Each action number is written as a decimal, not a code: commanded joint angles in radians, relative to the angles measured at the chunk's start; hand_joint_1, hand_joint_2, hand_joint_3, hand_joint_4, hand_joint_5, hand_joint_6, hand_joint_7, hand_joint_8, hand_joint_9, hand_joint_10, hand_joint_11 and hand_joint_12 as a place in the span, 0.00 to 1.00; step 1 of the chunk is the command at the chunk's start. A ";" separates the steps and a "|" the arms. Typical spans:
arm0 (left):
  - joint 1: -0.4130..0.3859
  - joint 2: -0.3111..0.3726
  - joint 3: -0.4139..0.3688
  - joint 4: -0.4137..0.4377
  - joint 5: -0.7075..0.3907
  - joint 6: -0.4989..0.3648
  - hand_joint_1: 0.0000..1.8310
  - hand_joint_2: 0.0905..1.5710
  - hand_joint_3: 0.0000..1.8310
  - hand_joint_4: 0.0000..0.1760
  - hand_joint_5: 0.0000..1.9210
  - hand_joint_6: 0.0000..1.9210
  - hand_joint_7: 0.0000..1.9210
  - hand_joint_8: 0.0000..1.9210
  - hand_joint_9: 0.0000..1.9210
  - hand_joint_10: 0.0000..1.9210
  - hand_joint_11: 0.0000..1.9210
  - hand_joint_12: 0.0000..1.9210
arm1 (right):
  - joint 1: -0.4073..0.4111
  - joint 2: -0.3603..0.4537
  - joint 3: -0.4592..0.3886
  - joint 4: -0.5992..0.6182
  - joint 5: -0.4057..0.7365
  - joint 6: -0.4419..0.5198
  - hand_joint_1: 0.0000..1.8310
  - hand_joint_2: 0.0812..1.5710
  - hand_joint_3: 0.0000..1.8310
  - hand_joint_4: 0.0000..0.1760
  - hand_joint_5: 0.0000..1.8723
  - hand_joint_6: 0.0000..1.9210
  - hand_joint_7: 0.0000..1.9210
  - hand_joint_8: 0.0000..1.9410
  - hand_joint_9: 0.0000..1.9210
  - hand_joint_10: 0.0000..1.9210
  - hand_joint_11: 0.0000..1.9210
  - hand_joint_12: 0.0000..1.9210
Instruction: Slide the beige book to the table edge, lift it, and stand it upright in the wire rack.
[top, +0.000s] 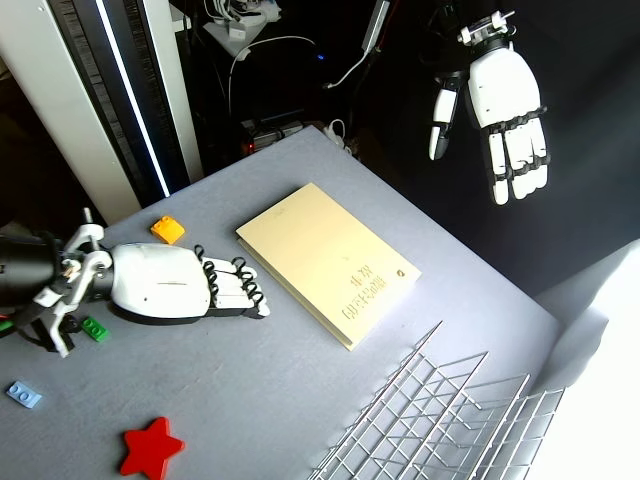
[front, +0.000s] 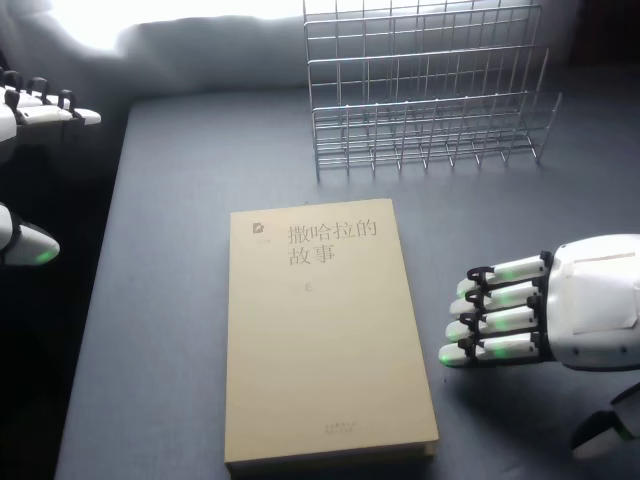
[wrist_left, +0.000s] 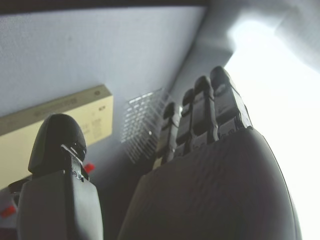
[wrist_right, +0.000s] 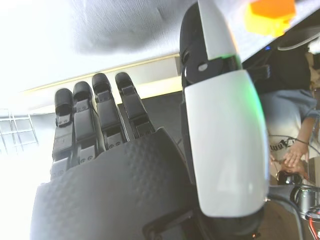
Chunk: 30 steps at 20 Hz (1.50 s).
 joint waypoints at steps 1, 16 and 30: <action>-0.006 0.014 0.003 0.006 -0.024 0.004 0.37 0.68 0.00 0.36 0.03 0.00 0.02 0.00 0.02 0.00 0.00 0.11 | 0.010 -0.001 0.008 0.032 0.037 0.002 0.24 0.66 0.00 0.00 0.04 0.00 0.06 0.00 0.06 0.00 0.00 0.16; -0.014 0.004 0.037 -0.017 0.059 0.063 0.37 0.68 0.00 0.34 0.01 0.00 0.00 0.00 0.01 0.00 0.00 0.08 | 0.050 -0.115 0.068 0.032 -0.027 -0.008 0.25 0.65 0.00 0.00 0.05 0.00 0.07 0.00 0.06 0.00 0.00 0.20; -0.061 -0.003 0.047 -0.801 0.297 0.967 0.36 0.68 0.00 0.36 0.02 0.00 0.01 0.00 0.02 0.00 0.00 0.11 | 0.082 -0.200 0.091 0.032 -0.080 -0.023 0.25 0.65 0.00 0.00 0.04 0.00 0.06 0.00 0.06 0.00 0.00 0.17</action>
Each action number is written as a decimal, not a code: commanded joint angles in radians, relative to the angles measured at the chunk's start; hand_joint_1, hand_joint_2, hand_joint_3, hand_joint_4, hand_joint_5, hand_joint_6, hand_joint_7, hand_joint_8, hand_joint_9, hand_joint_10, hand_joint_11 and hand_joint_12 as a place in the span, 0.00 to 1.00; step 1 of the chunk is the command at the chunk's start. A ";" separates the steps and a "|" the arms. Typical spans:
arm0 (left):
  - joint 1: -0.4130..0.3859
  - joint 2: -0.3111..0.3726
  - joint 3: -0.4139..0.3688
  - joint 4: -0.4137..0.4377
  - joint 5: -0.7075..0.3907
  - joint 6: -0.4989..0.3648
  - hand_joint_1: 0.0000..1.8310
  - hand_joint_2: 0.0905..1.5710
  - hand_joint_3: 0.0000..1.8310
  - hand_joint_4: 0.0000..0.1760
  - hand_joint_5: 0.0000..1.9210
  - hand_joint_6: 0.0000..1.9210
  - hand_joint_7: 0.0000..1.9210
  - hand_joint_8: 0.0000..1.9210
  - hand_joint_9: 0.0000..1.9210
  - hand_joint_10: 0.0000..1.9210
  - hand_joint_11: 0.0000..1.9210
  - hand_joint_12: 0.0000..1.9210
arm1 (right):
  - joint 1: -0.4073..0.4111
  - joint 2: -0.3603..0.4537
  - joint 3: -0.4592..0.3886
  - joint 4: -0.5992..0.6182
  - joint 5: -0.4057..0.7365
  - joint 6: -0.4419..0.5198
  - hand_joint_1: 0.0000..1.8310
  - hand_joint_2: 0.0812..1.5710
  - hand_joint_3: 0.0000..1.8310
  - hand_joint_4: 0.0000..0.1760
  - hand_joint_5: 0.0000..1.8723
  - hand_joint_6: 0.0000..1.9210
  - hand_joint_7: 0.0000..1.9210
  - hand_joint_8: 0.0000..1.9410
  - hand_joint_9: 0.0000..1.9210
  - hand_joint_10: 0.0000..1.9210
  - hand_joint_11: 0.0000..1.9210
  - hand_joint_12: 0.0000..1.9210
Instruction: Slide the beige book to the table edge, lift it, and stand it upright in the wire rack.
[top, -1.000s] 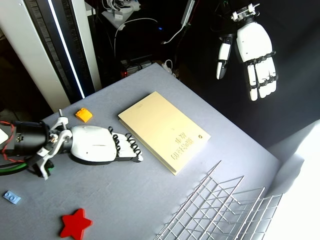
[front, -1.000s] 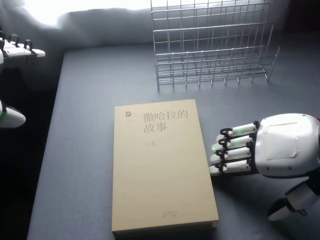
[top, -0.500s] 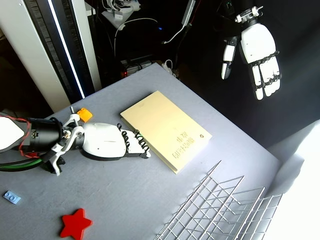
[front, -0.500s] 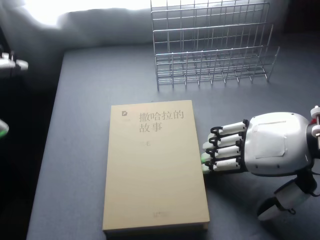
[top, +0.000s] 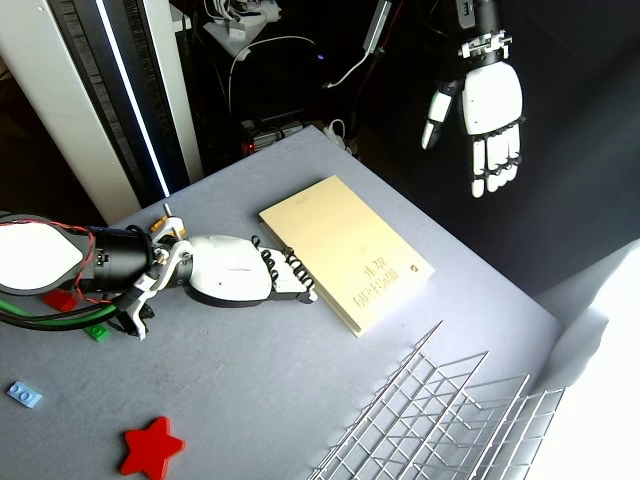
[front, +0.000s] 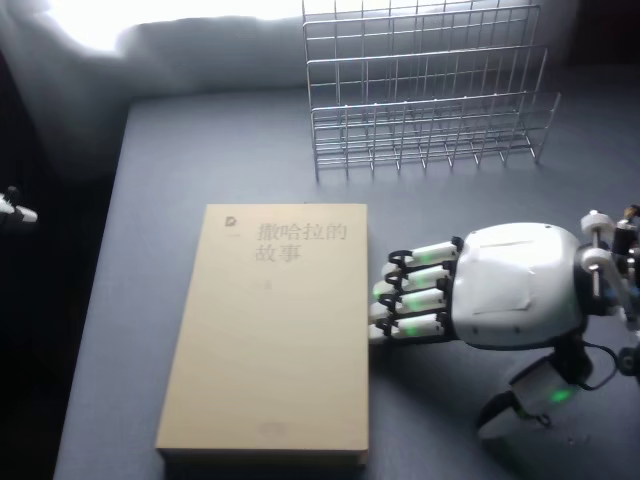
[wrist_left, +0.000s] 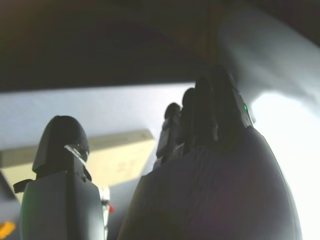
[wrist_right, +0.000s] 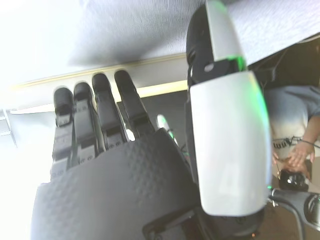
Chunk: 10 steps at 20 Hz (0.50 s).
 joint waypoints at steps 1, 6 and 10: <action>-0.011 0.000 0.008 0.022 -0.040 0.011 0.36 0.68 0.00 0.36 0.02 0.00 0.01 0.00 0.02 0.00 0.00 0.11 | 0.006 -0.014 0.002 0.008 0.004 -0.019 0.26 0.65 0.00 0.00 0.04 0.00 0.06 0.00 0.05 0.00 0.00 0.15; -0.006 -0.013 0.043 -0.025 -0.040 0.074 0.37 0.68 0.00 0.33 0.02 0.00 0.02 0.00 0.02 0.00 0.00 0.09 | 0.023 -0.061 0.024 0.008 -0.017 -0.013 0.25 0.66 0.00 0.00 0.04 0.00 0.06 0.00 0.05 0.00 0.00 0.16; -0.030 -0.018 0.056 -0.036 -0.027 0.133 0.38 0.67 0.00 0.33 0.04 0.00 0.02 0.00 0.02 0.00 0.00 0.15 | 0.032 -0.095 0.038 0.008 -0.035 -0.007 0.25 0.66 0.00 0.00 0.03 0.00 0.04 0.00 0.04 0.00 0.00 0.13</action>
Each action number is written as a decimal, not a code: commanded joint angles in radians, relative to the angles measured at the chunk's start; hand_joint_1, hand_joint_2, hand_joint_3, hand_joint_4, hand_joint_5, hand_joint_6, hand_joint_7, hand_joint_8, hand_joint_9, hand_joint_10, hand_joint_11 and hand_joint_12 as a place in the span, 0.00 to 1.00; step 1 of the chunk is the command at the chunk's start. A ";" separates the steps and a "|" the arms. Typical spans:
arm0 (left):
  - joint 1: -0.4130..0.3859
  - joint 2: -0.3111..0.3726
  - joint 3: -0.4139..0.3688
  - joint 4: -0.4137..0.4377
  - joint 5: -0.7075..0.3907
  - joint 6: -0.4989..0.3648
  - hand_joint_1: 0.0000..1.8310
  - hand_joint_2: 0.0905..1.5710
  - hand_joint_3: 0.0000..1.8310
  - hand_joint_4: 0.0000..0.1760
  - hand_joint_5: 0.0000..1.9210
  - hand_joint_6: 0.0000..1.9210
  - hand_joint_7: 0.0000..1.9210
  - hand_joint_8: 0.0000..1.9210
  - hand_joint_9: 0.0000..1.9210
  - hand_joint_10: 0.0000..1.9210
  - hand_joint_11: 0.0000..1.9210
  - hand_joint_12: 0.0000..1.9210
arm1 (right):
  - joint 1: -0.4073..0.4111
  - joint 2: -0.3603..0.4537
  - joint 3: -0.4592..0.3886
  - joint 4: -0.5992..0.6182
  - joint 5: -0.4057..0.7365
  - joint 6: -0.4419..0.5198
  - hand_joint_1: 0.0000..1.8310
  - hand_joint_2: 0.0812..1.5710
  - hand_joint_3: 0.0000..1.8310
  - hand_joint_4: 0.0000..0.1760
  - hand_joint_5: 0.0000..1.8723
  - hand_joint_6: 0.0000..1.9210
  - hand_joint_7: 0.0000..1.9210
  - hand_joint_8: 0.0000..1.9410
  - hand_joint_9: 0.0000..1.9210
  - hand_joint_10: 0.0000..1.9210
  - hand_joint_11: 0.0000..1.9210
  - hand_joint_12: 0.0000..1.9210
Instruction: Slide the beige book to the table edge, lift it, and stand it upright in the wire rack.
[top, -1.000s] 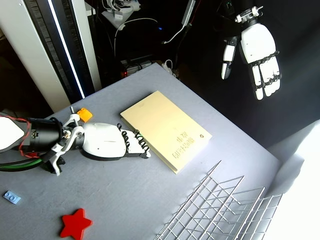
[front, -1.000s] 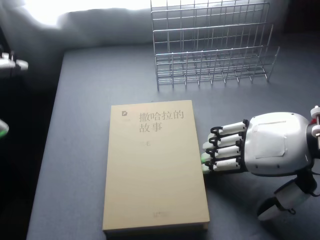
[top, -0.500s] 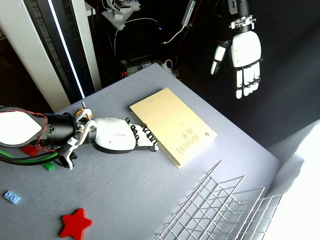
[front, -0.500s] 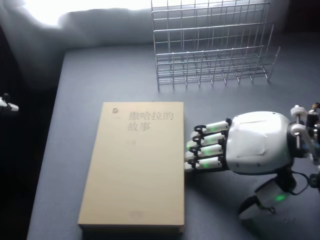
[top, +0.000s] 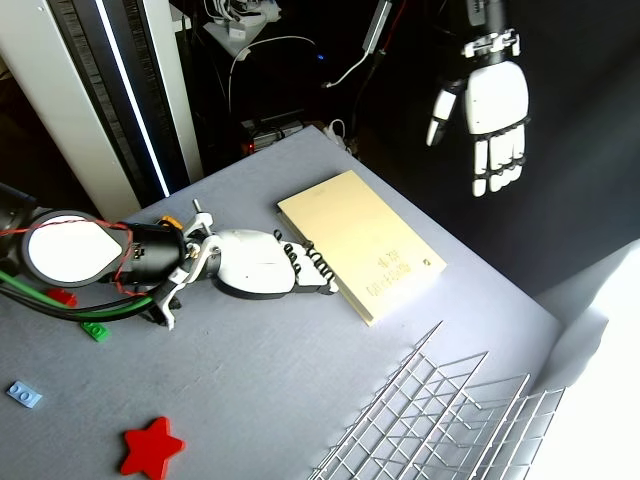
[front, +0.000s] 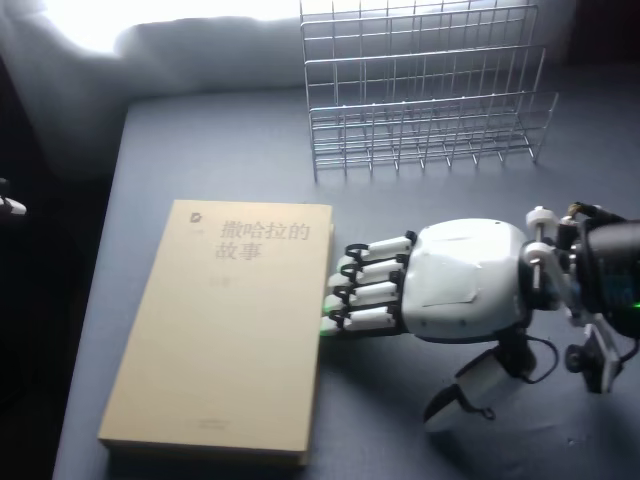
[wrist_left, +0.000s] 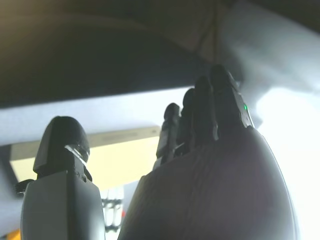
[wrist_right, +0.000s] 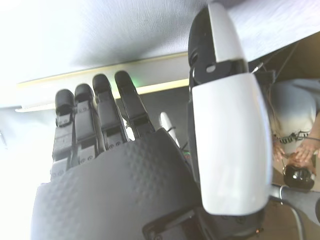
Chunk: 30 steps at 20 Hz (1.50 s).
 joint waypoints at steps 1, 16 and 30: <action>-0.033 0.000 -0.002 0.019 -0.039 0.040 0.37 0.68 0.00 0.33 0.03 0.00 0.02 0.00 0.01 0.00 0.00 0.13 | 0.000 -0.013 0.004 -0.005 -0.003 -0.020 0.25 0.66 0.00 0.00 0.03 0.00 0.05 0.00 0.04 0.00 0.00 0.15; -0.087 -0.029 0.054 -0.076 0.051 0.091 0.36 0.69 0.00 0.33 0.01 0.00 0.00 0.00 0.01 0.00 0.00 0.10 | 0.034 -0.088 0.099 -0.002 -0.007 0.009 0.23 0.65 0.00 0.00 0.04 0.00 0.06 0.00 0.05 0.00 0.00 0.15; -0.078 -0.041 0.108 -0.116 0.041 0.084 0.35 0.68 0.00 0.34 0.03 0.00 0.02 0.00 0.03 0.00 0.00 0.15 | 0.043 -0.131 0.161 0.016 0.051 0.000 0.23 0.66 0.00 0.00 0.04 0.00 0.05 0.00 0.03 0.00 0.00 0.13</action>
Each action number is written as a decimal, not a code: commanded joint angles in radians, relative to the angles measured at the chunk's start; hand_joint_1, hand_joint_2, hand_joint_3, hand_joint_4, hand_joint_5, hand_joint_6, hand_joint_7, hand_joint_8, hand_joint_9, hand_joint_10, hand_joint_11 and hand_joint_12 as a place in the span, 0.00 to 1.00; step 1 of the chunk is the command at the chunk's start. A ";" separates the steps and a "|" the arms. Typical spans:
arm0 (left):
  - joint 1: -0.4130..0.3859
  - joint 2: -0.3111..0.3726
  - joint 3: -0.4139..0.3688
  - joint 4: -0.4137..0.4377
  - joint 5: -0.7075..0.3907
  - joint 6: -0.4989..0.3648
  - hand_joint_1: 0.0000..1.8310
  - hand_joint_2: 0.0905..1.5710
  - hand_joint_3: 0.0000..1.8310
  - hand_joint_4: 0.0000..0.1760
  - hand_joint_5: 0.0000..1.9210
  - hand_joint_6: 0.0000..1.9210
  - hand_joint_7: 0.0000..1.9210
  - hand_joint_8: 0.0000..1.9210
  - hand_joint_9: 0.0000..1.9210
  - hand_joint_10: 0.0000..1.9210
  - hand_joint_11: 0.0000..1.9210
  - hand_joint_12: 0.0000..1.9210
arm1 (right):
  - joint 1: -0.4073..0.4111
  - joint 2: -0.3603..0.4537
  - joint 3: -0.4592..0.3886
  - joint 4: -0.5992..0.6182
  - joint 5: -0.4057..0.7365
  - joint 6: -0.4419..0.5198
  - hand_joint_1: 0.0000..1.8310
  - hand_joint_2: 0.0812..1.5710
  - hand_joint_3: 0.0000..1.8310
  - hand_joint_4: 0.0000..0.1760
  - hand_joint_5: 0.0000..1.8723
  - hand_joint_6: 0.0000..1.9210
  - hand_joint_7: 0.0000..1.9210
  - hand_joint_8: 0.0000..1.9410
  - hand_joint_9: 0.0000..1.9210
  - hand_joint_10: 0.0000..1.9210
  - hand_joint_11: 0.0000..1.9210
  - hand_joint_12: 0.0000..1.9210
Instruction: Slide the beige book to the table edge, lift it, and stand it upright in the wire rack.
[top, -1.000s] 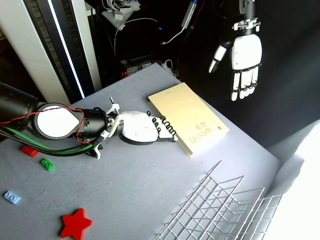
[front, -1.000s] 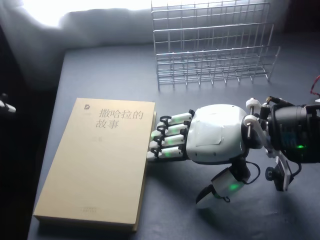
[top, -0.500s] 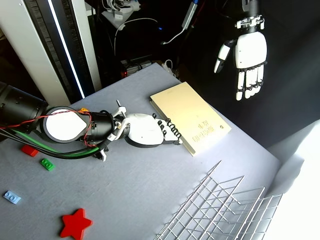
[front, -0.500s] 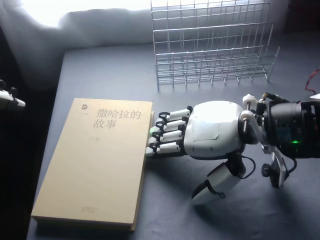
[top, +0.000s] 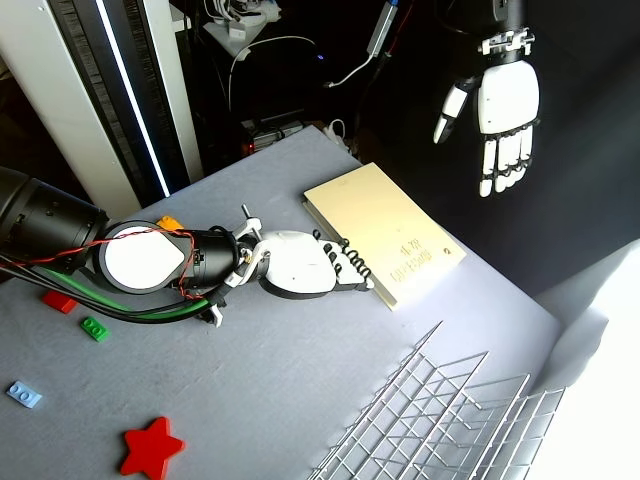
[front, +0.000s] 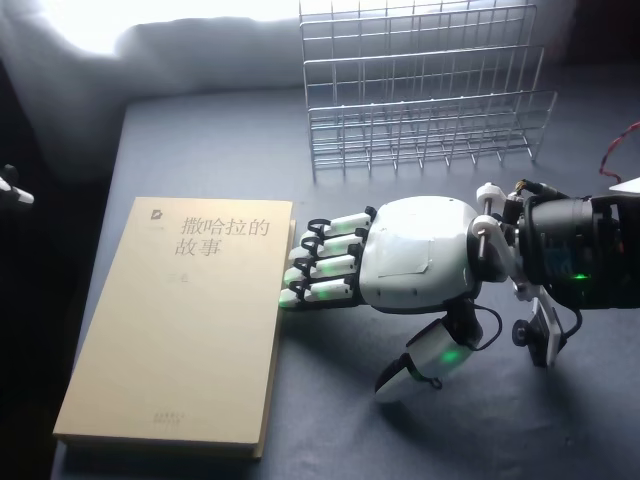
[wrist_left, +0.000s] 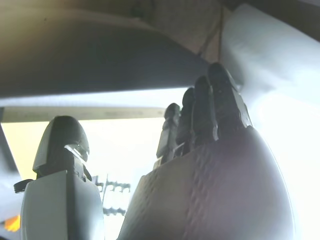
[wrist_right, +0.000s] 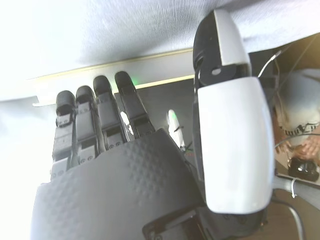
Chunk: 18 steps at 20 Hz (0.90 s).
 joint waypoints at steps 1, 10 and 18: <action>0.009 0.011 0.011 -0.020 -0.103 0.002 0.36 0.68 0.00 0.34 0.03 0.00 0.02 0.00 0.03 0.00 0.00 0.14 | 0.004 -0.008 0.004 0.005 0.006 -0.028 0.23 0.66 0.00 0.00 0.04 0.00 0.05 0.00 0.03 0.00 0.00 0.14; 0.089 0.024 0.028 -0.073 -0.211 -0.005 0.35 0.69 0.00 0.39 0.02 0.00 0.03 0.00 0.03 0.00 0.00 0.15 | 0.008 -0.034 0.015 0.006 0.003 -0.028 0.19 0.65 0.00 0.00 0.05 0.00 0.07 0.00 0.05 0.00 0.00 0.19; 0.167 0.024 0.056 -0.100 -0.217 -0.020 0.33 0.69 0.00 0.34 0.01 0.00 0.02 0.00 0.02 0.00 0.00 0.06 | 0.027 -0.059 0.018 0.017 -0.012 -0.028 0.19 0.67 0.00 0.00 0.02 0.00 0.05 0.00 0.05 0.00 0.00 0.11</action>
